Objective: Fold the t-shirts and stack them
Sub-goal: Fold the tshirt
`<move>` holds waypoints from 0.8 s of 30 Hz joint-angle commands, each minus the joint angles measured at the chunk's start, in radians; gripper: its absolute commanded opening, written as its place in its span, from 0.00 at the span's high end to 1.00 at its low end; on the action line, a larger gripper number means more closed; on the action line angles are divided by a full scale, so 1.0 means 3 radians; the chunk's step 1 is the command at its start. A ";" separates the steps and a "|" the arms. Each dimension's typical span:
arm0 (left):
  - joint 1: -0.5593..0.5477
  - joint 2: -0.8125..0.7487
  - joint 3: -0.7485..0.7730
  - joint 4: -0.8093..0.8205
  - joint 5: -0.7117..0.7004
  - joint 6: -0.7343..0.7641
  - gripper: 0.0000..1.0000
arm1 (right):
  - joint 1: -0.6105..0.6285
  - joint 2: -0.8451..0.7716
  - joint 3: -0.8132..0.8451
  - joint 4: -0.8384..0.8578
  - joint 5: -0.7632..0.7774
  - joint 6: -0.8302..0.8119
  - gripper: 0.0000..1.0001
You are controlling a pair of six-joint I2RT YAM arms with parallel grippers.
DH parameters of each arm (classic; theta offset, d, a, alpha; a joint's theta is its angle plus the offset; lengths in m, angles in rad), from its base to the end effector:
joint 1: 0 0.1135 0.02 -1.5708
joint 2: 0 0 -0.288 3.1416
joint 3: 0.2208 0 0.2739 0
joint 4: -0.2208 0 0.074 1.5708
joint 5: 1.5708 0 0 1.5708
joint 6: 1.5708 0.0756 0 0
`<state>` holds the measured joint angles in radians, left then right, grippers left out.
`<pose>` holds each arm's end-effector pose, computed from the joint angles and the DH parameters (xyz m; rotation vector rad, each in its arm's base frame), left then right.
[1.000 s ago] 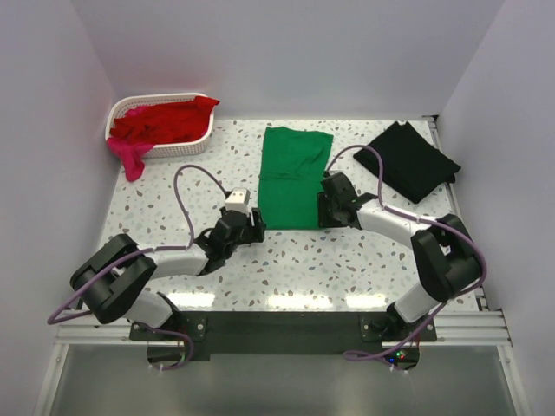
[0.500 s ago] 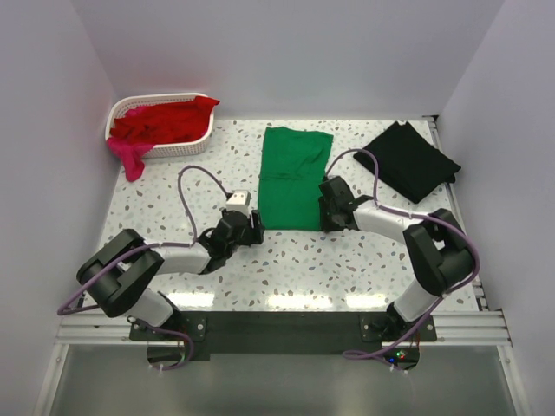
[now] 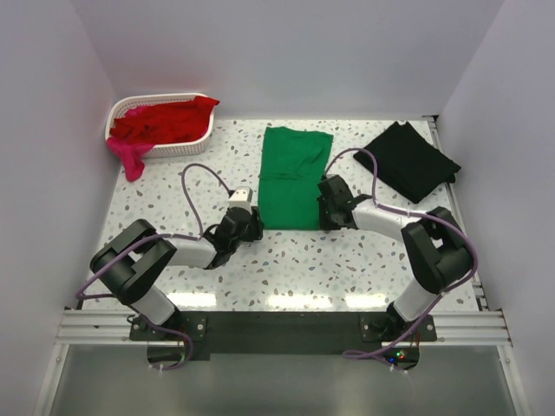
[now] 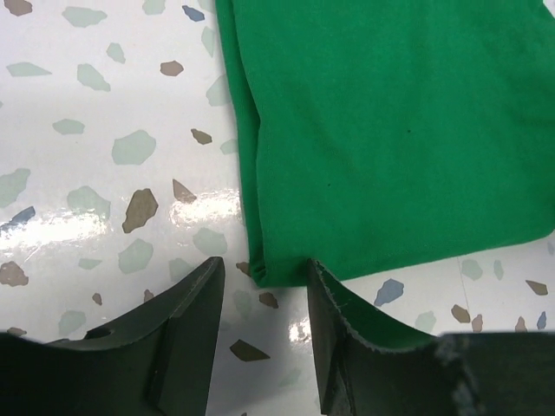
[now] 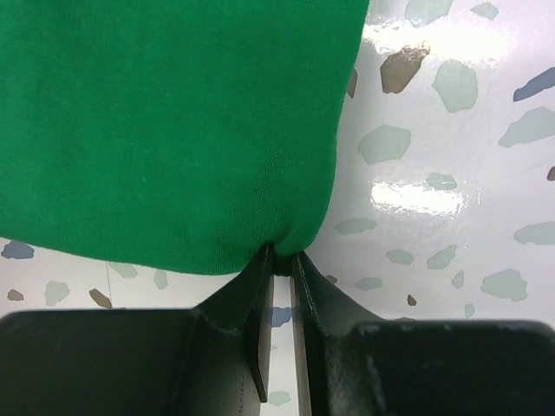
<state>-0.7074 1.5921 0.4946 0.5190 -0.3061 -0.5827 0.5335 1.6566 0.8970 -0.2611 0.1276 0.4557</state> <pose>0.2608 -0.1930 0.1110 -0.0450 2.1497 -0.4333 0.3129 0.1736 0.1329 -0.0541 2.5912 0.2014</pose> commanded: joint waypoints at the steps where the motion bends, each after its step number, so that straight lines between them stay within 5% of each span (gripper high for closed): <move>1: 0.0026 0.0098 0.0075 0.0039 0.0054 -0.0047 0.55 | 0.0001 0.0144 0.0037 -0.0019 -0.0006 -0.0010 0.85; 8: 0.0027 0.0118 0.0044 0.0014 0.0146 -0.0103 0.75 | 0.0006 0.0093 0.0027 -0.0035 0.0009 -0.0010 0.90; 12: 0.0027 0.0149 0.0034 0.0019 0.0233 -0.0144 1.00 | 0.0006 0.0041 0.0006 -0.0065 0.0030 0.0000 0.99; 24: 0.0001 -0.0490 -0.0242 -0.0216 0.0172 -0.0169 1.00 | 0.0098 -0.0505 -0.0361 -0.0167 -0.0032 0.0107 1.00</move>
<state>-0.7029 1.5223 0.4458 0.4858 -0.2535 -0.6247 0.5411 1.5814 0.8276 -0.2687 0.1116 0.4694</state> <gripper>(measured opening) 0.024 0.062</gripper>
